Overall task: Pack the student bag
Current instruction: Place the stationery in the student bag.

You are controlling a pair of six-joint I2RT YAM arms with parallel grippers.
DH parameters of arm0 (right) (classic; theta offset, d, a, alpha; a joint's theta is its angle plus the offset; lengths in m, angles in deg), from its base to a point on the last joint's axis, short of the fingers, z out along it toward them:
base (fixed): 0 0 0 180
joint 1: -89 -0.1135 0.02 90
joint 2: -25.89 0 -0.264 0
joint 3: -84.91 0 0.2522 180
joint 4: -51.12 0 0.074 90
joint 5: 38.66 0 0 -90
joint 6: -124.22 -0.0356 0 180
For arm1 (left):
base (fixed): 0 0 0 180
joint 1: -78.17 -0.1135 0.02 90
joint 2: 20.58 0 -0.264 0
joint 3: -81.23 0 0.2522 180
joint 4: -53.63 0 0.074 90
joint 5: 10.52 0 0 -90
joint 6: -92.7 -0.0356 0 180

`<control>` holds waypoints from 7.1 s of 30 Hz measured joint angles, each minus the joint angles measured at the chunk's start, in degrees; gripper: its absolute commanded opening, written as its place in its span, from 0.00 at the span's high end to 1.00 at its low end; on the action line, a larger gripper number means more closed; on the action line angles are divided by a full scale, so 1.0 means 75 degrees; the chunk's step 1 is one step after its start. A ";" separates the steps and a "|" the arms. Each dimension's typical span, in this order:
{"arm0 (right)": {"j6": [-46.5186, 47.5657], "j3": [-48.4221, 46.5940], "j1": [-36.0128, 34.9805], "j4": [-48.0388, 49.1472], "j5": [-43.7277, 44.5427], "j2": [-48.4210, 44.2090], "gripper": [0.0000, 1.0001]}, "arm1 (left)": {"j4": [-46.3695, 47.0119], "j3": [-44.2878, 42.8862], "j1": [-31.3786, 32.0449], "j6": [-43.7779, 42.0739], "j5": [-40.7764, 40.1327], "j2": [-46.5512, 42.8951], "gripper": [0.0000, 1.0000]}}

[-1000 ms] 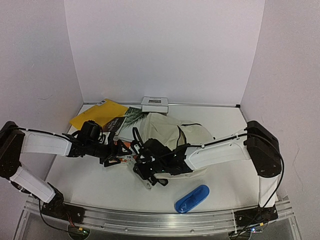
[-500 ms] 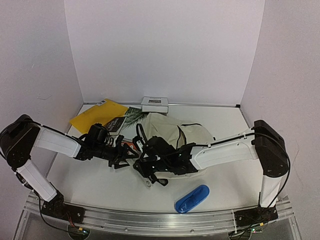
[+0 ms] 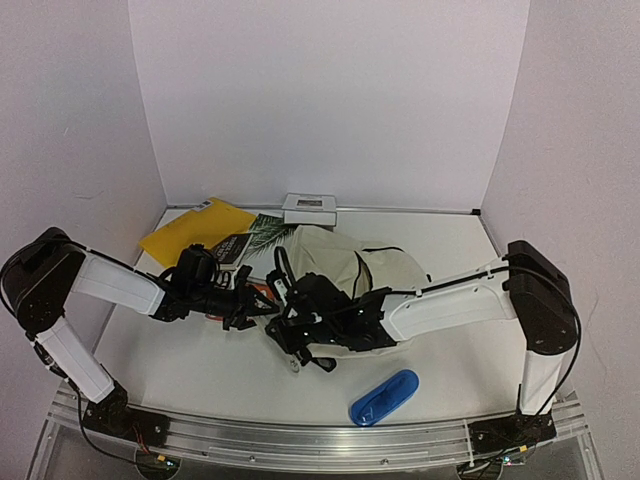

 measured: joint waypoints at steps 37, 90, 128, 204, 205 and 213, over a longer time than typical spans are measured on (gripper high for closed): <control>-0.0638 0.1370 0.1784 0.0038 -0.5718 -0.2492 0.06 | -0.3410 -0.2530 -0.0017 -0.3858 0.1900 -0.1851 1.00; -0.1556 0.2565 0.4625 -0.1329 -0.1693 -0.4226 1.00 | -0.5149 -0.5024 0.1376 -0.3666 -0.4578 0.0425 0.15; -0.1603 0.2929 0.4998 -0.2101 -0.0714 -0.4913 1.00 | -0.7096 -1.0375 0.2990 -0.4619 -0.6752 0.5747 0.56; -0.3926 0.2597 0.4319 0.0221 -0.4698 -0.1582 1.00 | -0.4520 -0.6793 0.3343 -0.4599 -0.8344 0.3395 1.00; -0.3978 0.2597 0.4319 0.0251 -0.4811 -0.1547 1.00 | -0.4488 -0.6726 0.3340 -0.4578 -0.8341 0.3363 1.00; -0.4293 0.2879 0.4319 0.0595 -0.5307 -0.1428 1.00 | -0.4412 -0.6598 0.3343 -0.4377 -0.8311 0.3328 1.00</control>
